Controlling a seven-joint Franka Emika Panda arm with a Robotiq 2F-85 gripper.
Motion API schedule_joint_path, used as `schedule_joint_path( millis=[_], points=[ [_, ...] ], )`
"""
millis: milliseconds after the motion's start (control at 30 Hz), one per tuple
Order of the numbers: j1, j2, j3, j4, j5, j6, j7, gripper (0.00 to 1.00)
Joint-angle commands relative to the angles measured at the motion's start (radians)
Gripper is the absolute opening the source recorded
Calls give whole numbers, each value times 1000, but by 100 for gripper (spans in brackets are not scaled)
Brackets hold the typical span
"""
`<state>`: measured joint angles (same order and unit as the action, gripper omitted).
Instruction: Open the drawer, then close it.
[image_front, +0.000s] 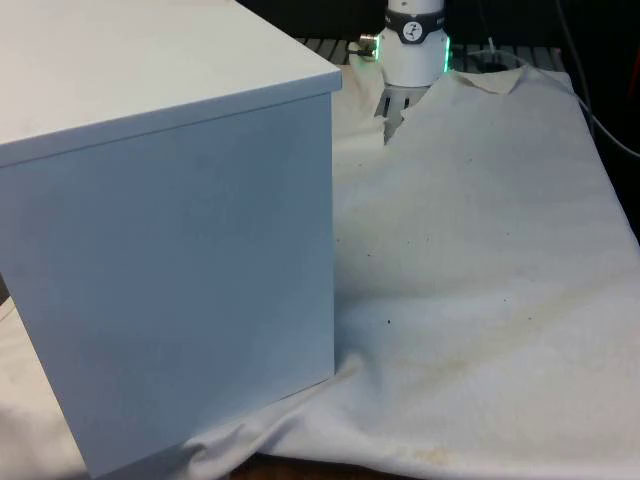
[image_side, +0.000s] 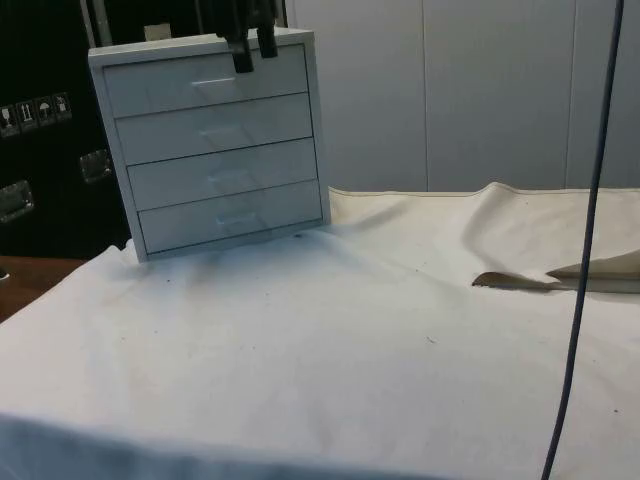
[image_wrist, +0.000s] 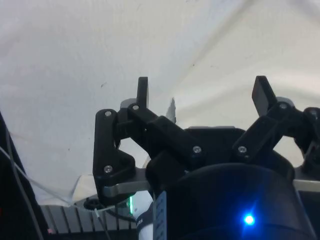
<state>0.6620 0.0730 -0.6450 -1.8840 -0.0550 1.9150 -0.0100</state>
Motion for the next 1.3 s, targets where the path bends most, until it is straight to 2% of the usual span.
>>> schedule_joint_path(
  millis=[0, 267, 333, 367, 633, 667, 700, 967, 1100, 1267],
  points=[
    [0, 4, 1, 1, 0, 5, -1, 100],
    [3, -7, 6, -12, -23, 25, -33, 100],
    [0, 1, 5, -3, -13, 11, -41, 100],
    [2, -8, 5, -12, -24, 26, -45, 100],
    [2, -6, 5, -11, -30, 19, -112, 100],
    [-1, 1, 4, -4, -17, 12, -109, 100],
    [2, -6, 5, -11, -33, 18, -118, 100],
    [0, 3, 5, -11, -39, 20, -175, 100],
    [-5, 30, 0, -4, -35, 26, -213, 100],
    [-5, 56, -7, 3, -32, 40, -241, 100]
  ],
)
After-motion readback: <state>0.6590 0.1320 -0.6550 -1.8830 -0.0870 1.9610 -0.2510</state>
